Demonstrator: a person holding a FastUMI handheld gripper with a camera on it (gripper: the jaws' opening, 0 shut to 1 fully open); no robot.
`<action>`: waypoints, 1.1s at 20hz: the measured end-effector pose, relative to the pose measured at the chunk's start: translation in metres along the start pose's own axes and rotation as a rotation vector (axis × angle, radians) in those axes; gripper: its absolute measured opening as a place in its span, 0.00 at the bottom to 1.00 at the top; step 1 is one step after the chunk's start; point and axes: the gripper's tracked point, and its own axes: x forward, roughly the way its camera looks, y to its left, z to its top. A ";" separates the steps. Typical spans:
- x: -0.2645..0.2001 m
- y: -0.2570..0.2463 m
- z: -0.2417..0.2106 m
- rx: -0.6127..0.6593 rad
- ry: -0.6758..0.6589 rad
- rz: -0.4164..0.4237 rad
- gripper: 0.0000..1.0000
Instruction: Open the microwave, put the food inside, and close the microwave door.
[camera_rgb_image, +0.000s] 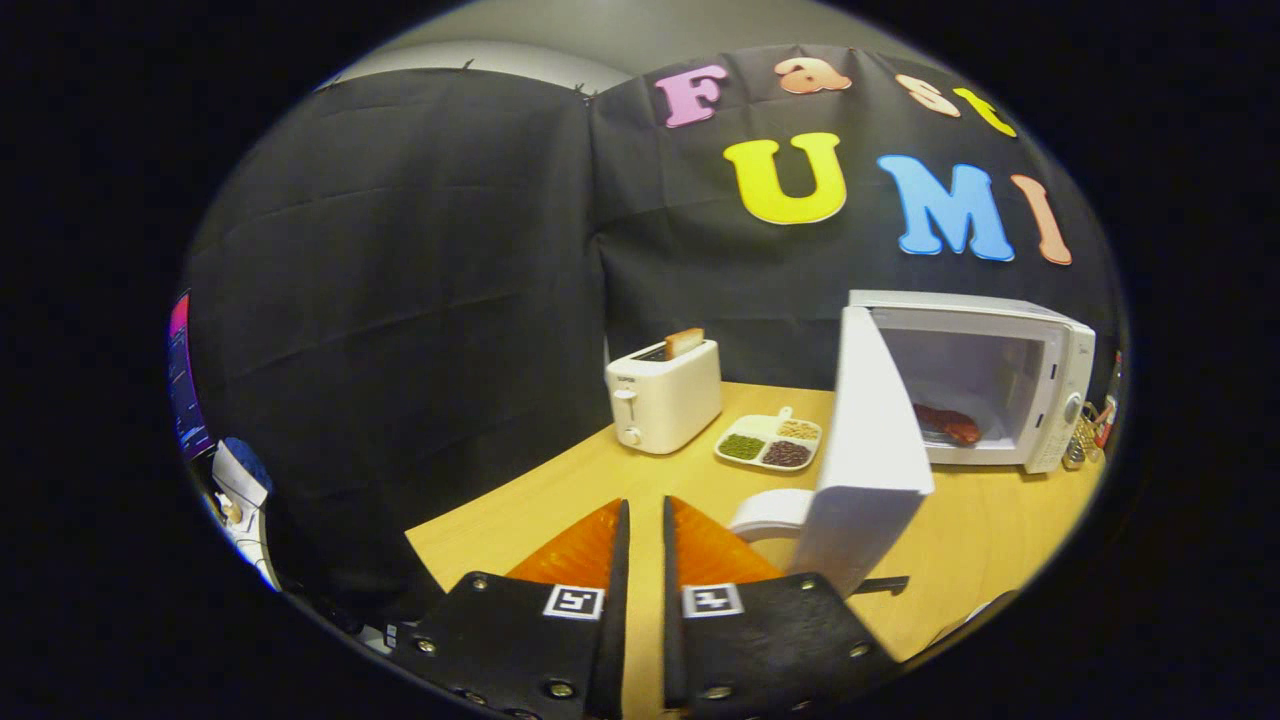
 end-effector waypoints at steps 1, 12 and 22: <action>0.001 -0.002 -0.001 0.015 0.007 0.005 0.03; -0.023 -0.078 -0.002 -0.008 0.038 -0.139 0.01; -0.043 -0.169 0.018 0.047 0.047 -0.273 0.01</action>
